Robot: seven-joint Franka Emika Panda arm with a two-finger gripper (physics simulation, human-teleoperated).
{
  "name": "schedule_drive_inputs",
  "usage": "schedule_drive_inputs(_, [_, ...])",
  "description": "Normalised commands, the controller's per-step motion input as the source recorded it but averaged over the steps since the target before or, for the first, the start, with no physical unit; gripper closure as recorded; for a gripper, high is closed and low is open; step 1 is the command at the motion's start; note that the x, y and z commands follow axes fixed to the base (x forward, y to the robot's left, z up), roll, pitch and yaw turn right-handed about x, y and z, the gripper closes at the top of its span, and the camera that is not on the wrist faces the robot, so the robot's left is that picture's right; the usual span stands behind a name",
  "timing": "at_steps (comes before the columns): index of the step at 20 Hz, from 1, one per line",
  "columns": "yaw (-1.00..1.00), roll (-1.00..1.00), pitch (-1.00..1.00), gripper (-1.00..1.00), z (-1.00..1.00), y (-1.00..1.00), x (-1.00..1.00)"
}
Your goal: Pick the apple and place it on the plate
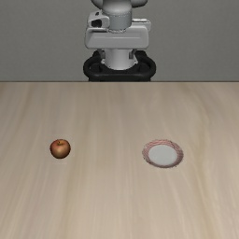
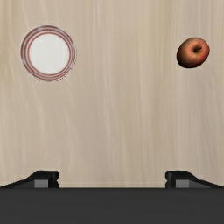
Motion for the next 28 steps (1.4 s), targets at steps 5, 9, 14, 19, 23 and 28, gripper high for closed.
schedule_drive_inputs(5, [0.0,0.0,0.0,-1.0,0.0,-1.0,0.0])
schedule_drive_inputs(9, [0.0,0.0,0.0,-1.0,0.0,-1.0,0.0])
schedule_drive_inputs(14, [0.0,0.0,0.0,-1.0,0.0,-1.0,0.0])
schedule_drive_inputs(19, [0.0,0.0,0.0,-1.0,0.0,-0.2,0.8])
schedule_drive_inputs(23, [0.0,0.0,0.0,-1.0,0.0,0.0,1.0])
schedule_drive_inputs(28, [0.0,0.0,0.0,-1.0,0.0,0.0,1.0])
